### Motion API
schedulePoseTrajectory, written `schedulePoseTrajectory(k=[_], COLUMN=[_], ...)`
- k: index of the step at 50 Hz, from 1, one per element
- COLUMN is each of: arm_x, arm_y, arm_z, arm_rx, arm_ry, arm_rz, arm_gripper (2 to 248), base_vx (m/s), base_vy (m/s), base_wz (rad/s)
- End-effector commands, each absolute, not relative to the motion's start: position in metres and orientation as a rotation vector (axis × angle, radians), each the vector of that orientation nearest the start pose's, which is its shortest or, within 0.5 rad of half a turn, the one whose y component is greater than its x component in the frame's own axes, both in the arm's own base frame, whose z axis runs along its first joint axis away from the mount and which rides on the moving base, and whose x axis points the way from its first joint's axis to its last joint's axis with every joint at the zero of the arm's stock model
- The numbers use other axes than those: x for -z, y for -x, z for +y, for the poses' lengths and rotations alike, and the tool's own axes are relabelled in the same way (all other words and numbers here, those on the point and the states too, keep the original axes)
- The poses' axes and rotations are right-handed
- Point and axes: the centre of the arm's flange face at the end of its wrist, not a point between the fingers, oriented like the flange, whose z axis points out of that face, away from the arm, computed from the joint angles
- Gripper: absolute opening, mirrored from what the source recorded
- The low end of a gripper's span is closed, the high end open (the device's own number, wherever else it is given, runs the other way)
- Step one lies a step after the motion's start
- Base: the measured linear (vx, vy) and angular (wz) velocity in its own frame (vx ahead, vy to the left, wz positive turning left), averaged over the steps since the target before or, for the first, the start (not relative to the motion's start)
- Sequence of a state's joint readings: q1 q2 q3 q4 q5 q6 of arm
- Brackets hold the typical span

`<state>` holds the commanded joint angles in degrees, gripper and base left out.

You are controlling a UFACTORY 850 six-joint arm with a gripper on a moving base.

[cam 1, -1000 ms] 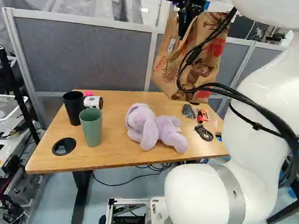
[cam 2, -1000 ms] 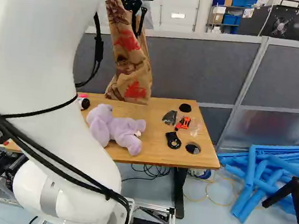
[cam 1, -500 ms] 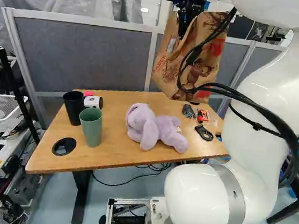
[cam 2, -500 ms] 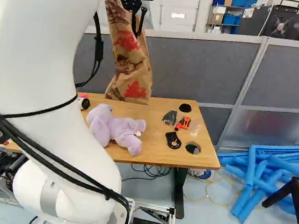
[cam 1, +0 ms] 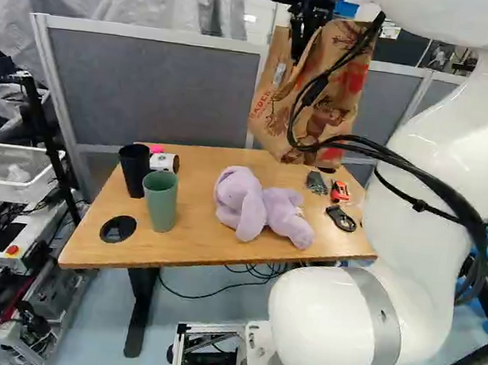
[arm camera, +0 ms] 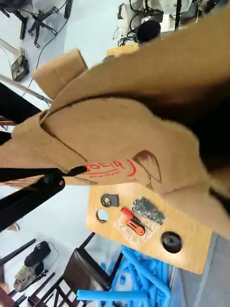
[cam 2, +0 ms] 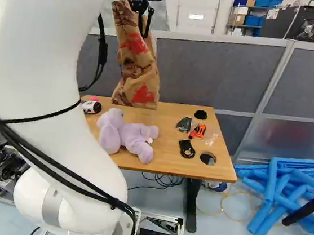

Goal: Pick up the bag on the ground and place it on the table

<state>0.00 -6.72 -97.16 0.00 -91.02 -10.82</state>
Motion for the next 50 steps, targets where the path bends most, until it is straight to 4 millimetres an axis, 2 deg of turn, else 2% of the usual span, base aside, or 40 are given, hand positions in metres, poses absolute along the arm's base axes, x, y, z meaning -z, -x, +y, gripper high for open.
schedulePoseTrajectory(k=[28, 29, 50], arm_x=[-0.8145, -0.8145, -0.8145], arm_y=[-0.4696, -0.4696, -0.4696], arm_z=[0.0, 0.0, 0.0], arm_rx=[-0.016, -0.016, -0.016], arm_ry=[3.127, 3.118, 3.056], arm_rz=[-0.296, -0.378, -0.718], arm_gripper=[21, 21, 21], base_vx=[-0.002, 0.0, 0.0], base_vy=[0.001, 0.0, 0.0], base_wz=[-0.003, 0.0, 0.0])
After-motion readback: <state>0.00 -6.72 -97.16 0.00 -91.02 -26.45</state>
